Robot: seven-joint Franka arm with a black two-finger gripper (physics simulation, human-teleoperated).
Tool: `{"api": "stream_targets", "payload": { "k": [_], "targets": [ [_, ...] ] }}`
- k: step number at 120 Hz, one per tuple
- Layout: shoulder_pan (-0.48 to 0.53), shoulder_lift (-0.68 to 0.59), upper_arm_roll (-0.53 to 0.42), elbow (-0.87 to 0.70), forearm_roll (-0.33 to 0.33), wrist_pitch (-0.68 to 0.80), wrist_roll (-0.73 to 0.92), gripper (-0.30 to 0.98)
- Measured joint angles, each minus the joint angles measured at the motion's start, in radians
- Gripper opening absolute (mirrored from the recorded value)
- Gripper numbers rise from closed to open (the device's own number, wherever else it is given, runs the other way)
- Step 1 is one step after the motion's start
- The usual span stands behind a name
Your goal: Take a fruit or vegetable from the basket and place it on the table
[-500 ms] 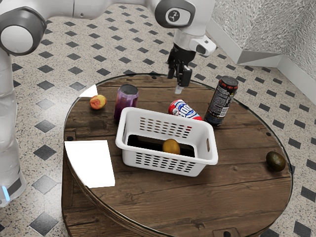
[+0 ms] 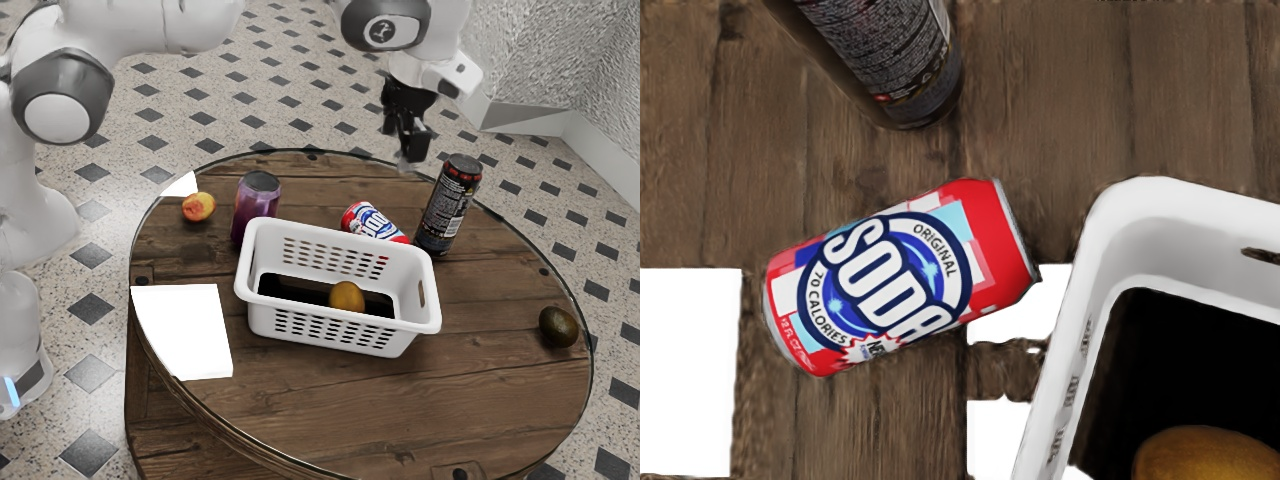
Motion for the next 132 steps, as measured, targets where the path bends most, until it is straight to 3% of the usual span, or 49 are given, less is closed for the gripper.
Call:
{"api": "stream_targets", "payload": {
  "k": [5,8,13,18,24,31,35,46,54,61,132],
  "targets": [
    [0.453,-0.021,-0.557,0.002,0.015,0.016,0.016,0.67],
    [0.645,-0.025,-0.788,0.010,0.032,0.023,0.025,0.66],
    [0.853,-0.035,-0.998,0.018,0.053,0.021,0.039,0.66],
    [0.958,-0.046,-1.079,0.005,0.067,0.011,0.052,0.66],
    [0.925,-0.101,-1.000,-0.119,0.074,0.036,0.067,0.66],
    [0.697,-0.197,-0.735,-0.321,0.061,0.116,0.082,0.66],
    [0.598,-0.226,-0.630,-0.388,0.052,0.162,0.090,0.66],
    [0.400,-0.294,-0.510,-0.495,0.037,0.255,0.104,0.67],
    [0.274,-0.337,-0.485,-0.572,0.030,0.296,0.110,0.66],
    [0.234,-0.346,-0.478,-0.602,0.027,0.298,0.114,0.66],
    [0.197,-0.279,-0.474,-0.614,0.020,0.227,0.146,0.66]
  ]
}}
